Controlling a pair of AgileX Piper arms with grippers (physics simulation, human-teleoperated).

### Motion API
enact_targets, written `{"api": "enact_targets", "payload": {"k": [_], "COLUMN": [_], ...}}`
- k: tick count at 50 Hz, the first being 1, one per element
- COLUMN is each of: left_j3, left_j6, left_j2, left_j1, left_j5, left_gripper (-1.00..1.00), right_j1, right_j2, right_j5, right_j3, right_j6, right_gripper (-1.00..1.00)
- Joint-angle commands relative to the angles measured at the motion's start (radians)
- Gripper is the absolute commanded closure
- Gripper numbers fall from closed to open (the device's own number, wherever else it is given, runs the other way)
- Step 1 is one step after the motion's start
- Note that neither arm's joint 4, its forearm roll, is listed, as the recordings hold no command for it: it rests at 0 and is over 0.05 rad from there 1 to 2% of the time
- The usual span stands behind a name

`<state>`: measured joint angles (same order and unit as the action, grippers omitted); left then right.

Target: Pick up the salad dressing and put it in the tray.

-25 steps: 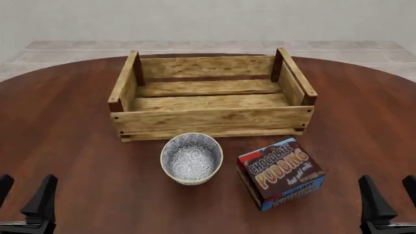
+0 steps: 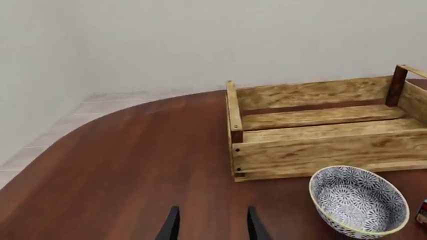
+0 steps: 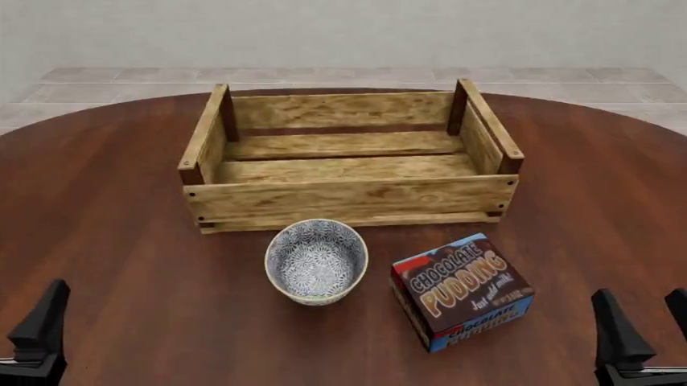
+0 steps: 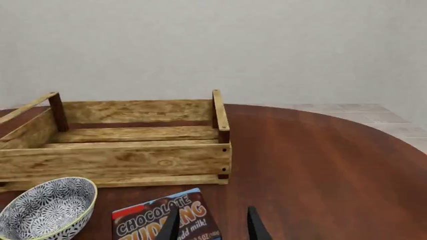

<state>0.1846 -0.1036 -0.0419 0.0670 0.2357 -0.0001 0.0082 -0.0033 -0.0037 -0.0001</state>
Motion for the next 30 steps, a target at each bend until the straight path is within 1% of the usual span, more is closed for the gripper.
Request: {"api": "enact_targets", "payload": {"k": [1, 2, 3, 4, 5, 7, 10, 11, 12, 14, 15, 16, 17, 20, 21, 23, 24, 25, 26, 30], "left_j3": [0.178, 0.196, 0.197, 0.224, 0.236, 0.269, 0.295, 0.295, 0.313, 0.327, 0.327, 0.343, 0.353, 0.345, 0.341, 0.337, 0.350, 0.350, 0.366, 0.362], "left_j6": [-0.057, -0.076, -0.076, -0.071, -0.082, -0.082, -0.169, -0.169, -0.188, -0.190, -0.190, -0.202, -0.192, -0.173, -0.186, -0.185, -0.201, -0.201, -0.203, -0.226], "left_j2": [-0.041, -0.053, -0.053, -0.047, -0.046, -0.045, -0.004, -0.004, 0.006, 0.010, 0.010, 0.035, 0.040, 0.041, 0.040, 0.040, 0.042, 0.042, 0.042, 0.042], "left_j1": [0.050, 0.072, 0.072, 0.064, 0.069, 0.102, 0.161, 0.161, 0.200, 0.225, 0.225, 0.230, 0.227, 0.281, 0.295, 0.305, 0.317, 0.317, 0.345, 0.395], "left_j5": [0.250, 0.295, 0.296, 0.349, 0.382, 0.442, 0.501, 0.501, 0.532, 0.561, 0.561, 0.590, 0.608, 0.604, 0.603, 0.608, 0.620, 0.620, 0.625, 0.600], "left_gripper": [-1.00, -1.00, -1.00, -1.00, -1.00, -1.00, -1.00, -1.00, -1.00, -1.00, -1.00, -1.00, -1.00, -1.00, -1.00, -1.00, -1.00, -1.00, -1.00, -1.00], "right_j1": [0.000, 0.000, 0.000, 0.000, 0.000, 0.000, 0.000, 0.000, 0.000, 0.000, 0.000, 0.000, 0.000, 0.000, 0.000, 0.000, 0.000, 0.000, 0.000, 0.000], "right_j2": [-0.001, -0.001, -0.001, -0.001, -0.001, -0.001, -0.001, -0.001, 0.000, 0.000, 0.000, 0.000, 0.000, 0.000, 0.000, 0.000, 0.000, 0.000, 0.000, -0.001], "right_j5": [0.001, 0.002, 0.002, 0.002, 0.003, 0.003, 0.003, 0.003, 0.003, 0.001, 0.001, 0.001, 0.000, 0.002, 0.002, 0.002, 0.002, 0.002, 0.002, 0.002], "right_j3": [0.000, -0.001, -0.001, -0.001, -0.002, -0.002, -0.002, -0.002, -0.002, -0.001, -0.001, -0.001, -0.001, -0.001, -0.001, -0.001, -0.001, -0.001, -0.001, -0.001], "right_j6": [0.000, 0.000, 0.000, 0.000, 0.000, 0.000, 0.000, 0.000, 0.000, 0.000, 0.000, 0.000, 0.000, 0.000, 0.000, 0.000, 0.000, 0.000, 0.000, 0.000], "right_gripper": [-1.00, -1.00, -1.00, -1.00, -1.00, -1.00, -1.00, -1.00, -1.00, -1.00, -1.00, -1.00, -1.00, -1.00, -1.00, -1.00, -1.00, -1.00, -1.00, -1.00]}}
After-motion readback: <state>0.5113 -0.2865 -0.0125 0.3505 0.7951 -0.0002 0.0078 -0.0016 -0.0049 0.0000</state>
